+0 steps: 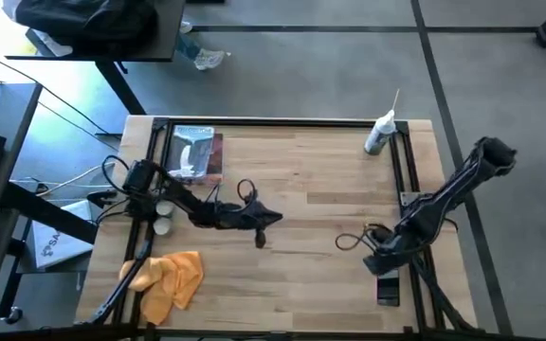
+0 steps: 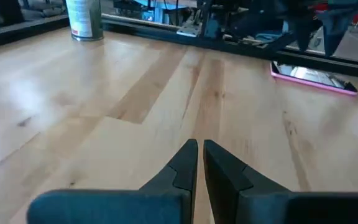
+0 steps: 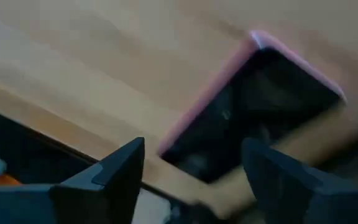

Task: Apply microfiber cloth
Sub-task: Spray the cellphone on the front and back using the spray bottle

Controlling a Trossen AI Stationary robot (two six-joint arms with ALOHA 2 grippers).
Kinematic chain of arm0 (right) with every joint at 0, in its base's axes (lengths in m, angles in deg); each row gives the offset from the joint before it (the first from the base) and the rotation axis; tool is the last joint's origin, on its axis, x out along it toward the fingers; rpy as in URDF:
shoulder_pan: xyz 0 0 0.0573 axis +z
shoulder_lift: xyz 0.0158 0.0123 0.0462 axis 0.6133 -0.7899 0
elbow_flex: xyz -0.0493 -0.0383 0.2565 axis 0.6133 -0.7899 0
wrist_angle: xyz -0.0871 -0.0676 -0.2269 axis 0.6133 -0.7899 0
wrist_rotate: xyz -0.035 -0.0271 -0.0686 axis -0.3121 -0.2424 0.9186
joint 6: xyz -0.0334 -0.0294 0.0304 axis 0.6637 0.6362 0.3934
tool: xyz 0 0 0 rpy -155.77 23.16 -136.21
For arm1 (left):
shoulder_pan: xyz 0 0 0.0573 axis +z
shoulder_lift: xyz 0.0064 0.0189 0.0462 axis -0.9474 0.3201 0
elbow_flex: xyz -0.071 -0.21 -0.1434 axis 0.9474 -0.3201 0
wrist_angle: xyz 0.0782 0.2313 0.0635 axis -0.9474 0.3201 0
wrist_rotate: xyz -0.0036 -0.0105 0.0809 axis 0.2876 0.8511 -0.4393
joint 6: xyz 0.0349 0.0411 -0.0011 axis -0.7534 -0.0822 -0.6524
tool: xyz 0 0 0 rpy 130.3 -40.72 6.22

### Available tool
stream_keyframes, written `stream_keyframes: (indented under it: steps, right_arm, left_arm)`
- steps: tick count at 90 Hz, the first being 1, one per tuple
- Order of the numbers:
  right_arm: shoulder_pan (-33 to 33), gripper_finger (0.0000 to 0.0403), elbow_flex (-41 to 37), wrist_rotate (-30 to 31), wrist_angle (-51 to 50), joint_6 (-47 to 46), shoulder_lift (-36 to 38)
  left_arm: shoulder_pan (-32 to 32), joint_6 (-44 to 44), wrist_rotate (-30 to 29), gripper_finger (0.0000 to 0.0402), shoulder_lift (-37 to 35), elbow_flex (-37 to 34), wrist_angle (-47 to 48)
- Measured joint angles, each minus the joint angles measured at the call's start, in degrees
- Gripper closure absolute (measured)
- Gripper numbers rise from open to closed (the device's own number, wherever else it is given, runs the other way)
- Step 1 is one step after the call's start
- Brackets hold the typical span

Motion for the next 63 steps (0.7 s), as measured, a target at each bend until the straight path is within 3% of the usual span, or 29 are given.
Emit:
stream_keyframes:
  steps: [36, 63]
  right_arm:
    - [5.0, 0.0389, 0.0, -2.6, 1.3, -5.8, -7.3]
    - [2.2, 0.0402, 0.3, -2.5, 2.2, 1.6, -14.9]
  left_arm:
    - [-0.3, -0.9, 1.2, 0.0392, 2.2, 1.9, 0.3]
    - [-0.7, -2.8, 4.0, 0.0392, 2.2, 1.9, 0.4]
